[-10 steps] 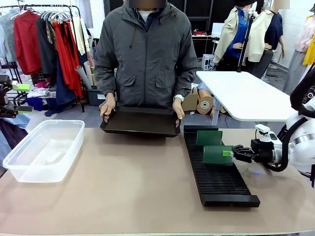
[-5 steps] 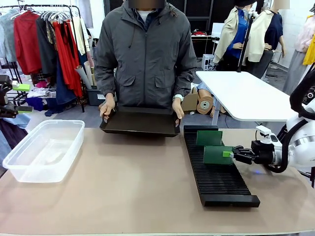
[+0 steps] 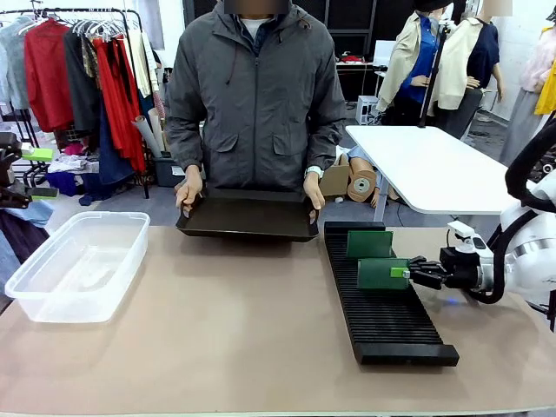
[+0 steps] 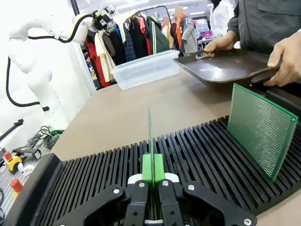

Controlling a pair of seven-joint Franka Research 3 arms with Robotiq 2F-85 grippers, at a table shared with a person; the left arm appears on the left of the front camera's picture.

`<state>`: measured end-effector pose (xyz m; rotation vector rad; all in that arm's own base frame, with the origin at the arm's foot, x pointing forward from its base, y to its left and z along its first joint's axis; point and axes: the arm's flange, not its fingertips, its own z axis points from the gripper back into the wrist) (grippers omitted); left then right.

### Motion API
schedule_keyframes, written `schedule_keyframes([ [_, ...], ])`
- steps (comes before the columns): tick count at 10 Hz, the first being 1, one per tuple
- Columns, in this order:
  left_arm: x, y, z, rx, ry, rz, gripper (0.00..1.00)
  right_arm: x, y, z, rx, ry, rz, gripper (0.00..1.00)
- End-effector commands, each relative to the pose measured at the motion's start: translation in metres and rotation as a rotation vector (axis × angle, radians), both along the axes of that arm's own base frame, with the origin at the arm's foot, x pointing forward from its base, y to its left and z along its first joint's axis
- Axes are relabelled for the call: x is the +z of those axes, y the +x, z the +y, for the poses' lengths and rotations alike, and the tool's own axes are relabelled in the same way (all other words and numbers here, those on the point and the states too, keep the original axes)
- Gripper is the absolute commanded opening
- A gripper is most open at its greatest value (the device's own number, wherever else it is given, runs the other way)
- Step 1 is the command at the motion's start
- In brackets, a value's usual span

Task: Sort PCBs into racks and boxes based on the side picked up.
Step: If the short side of the Blank PCB is picked up, insert it into the PCB Rack ; if the long side is picked up, place it in the Organizing box.

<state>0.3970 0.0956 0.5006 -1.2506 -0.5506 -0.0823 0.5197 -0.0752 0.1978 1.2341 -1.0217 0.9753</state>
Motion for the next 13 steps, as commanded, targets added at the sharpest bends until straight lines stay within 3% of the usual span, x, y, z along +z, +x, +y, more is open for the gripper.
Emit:
schedule_keyframes([
  [1,0.002,-0.002,0.000,-0.003,0.001,0.002,1.00,-0.018,0.013,0.002,0.005,-0.083,0.028,0.00],
  [6,0.002,-0.002,0.000,-0.003,0.001,0.002,1.00,-0.019,0.013,-0.001,-0.009,-0.064,0.029,0.00],
  [7,0.002,-0.002,0.000,-0.003,0.001,0.002,1.00,-0.014,0.012,0.000,-0.016,-0.061,0.026,0.04],
  [9,0.002,-0.002,0.000,-0.003,0.001,0.002,1.00,-0.008,0.011,0.001,-0.023,-0.051,0.013,0.32],
  [12,0.002,-0.002,0.000,-0.003,0.001,0.002,1.00,0.001,0.010,0.003,-0.027,-0.009,-0.018,0.91],
  [13,0.002,-0.002,0.000,-0.003,0.001,0.002,1.00,0.003,0.010,0.003,-0.030,-0.010,-0.022,1.00],
])
